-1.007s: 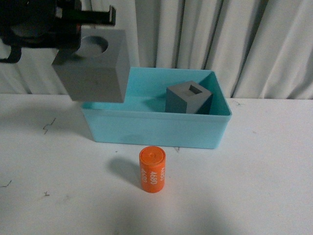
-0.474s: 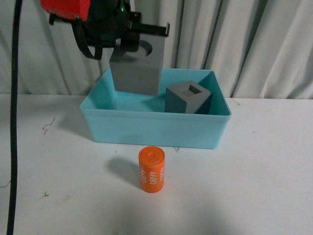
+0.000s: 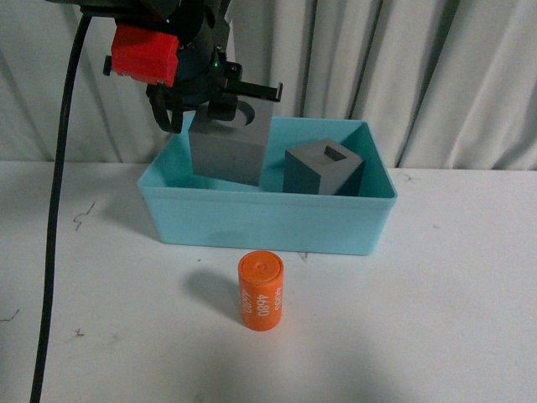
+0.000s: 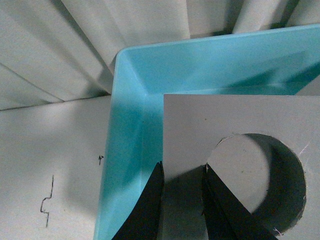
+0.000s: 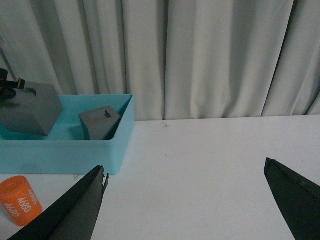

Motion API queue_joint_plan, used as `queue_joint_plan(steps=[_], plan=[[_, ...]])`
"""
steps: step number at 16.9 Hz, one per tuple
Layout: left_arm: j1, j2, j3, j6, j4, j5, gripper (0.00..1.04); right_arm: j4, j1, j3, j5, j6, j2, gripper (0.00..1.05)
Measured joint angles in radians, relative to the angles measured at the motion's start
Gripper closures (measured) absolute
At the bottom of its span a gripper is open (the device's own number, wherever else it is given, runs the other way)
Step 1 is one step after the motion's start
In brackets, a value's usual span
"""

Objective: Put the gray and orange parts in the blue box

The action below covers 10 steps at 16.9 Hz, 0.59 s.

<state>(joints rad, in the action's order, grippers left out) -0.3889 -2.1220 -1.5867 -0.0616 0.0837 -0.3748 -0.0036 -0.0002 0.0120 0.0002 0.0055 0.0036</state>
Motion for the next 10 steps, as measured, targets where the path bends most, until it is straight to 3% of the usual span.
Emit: queue_joint_plan(steps=[8, 9, 10], plan=[[0.034, -0.100, -0.042, 0.010, -0.003, 0.000, 0.89, 0.000, 0.000, 0.000, 0.000, 0.000, 0.000, 0.06], [0.037, -0.106, -0.042, 0.010, -0.003, 0.000, 0.87, 0.000, 0.000, 0.000, 0.000, 0.000, 0.000, 0.06], [0.043, -0.108, -0.042, 0.006, -0.012, -0.002, 0.73, 0.000, 0.000, 0.000, 0.000, 0.000, 0.000, 0.06]])
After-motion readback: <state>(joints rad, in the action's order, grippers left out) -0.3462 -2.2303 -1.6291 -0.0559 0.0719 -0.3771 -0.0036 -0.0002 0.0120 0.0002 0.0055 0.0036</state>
